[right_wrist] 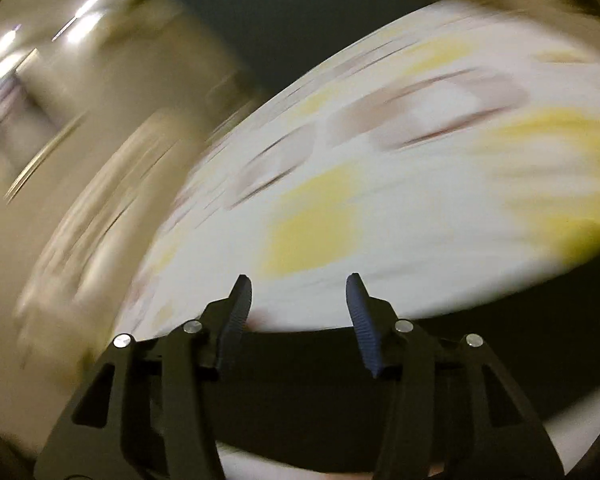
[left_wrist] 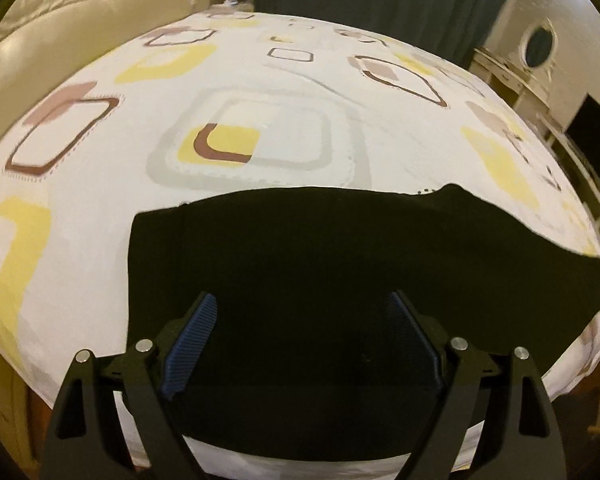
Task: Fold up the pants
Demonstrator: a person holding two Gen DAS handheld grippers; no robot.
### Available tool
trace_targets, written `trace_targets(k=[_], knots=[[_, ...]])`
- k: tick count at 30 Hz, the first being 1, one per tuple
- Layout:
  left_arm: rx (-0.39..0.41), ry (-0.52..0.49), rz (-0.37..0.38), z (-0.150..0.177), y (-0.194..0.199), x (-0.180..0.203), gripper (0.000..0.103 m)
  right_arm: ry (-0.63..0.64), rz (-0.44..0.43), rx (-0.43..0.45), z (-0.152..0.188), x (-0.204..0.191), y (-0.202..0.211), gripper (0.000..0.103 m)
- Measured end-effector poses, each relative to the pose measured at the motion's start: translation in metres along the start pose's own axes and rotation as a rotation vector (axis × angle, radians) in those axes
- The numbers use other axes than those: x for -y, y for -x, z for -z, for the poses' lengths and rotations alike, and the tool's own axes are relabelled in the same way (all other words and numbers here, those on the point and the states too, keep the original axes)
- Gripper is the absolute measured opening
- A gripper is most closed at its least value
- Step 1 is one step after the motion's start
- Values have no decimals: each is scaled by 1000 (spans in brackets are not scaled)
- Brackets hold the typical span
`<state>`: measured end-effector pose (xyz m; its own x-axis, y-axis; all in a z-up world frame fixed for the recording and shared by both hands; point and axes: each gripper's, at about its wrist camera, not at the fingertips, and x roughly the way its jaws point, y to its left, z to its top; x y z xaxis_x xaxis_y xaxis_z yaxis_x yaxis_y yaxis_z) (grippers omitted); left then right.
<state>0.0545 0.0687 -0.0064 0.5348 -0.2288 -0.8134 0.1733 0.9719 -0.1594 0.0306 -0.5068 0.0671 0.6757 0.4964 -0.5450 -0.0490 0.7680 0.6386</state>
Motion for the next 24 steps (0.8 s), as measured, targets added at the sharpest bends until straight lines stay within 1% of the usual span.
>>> trace_targets(k=[1, 2, 4, 8, 10, 12, 14, 16, 17, 18, 20, 22, 24], knots=[[-4, -3, 7, 1, -3, -2, 86, 48, -51, -75, -3, -19, -33, 49], [-14, -2, 15, 1, -7, -5, 86, 122, -76, -166, -5, -43, -77, 49], [-44, 7, 31, 4, -15, -10, 86, 240, -99, -318, -3, -80, -154, 49], [-74, 56, 70, 6, -22, -19, 86, 357, -111, -504, 9, -127, -269, 49], [-68, 81, 89, 5, -22, -25, 86, 395, -93, -555, 15, -137, -304, 49], [-67, 90, 93, 6, -23, -27, 86, 415, -84, -606, 23, -145, -329, 49], [-65, 94, 94, 6, -23, -27, 86, 430, -43, -642, 32, -147, -345, 48], [-64, 87, 84, 7, -24, -24, 86, 417, -33, -679, 34, -140, -357, 40], [-65, 86, 81, 7, -24, -24, 86, 413, -28, -686, 34, -139, -358, 21], [-64, 87, 82, 7, -24, -24, 86, 404, -37, -697, 35, -138, -354, 14], [-65, 98, 90, 7, -25, -26, 86, 432, -16, -688, 35, -143, -353, 10], [-65, 107, 97, 7, -25, -27, 86, 453, 9, -680, 36, -149, -353, 8], [-66, 107, 97, 7, -25, -28, 86, 458, 14, -685, 36, -147, -353, 7]])
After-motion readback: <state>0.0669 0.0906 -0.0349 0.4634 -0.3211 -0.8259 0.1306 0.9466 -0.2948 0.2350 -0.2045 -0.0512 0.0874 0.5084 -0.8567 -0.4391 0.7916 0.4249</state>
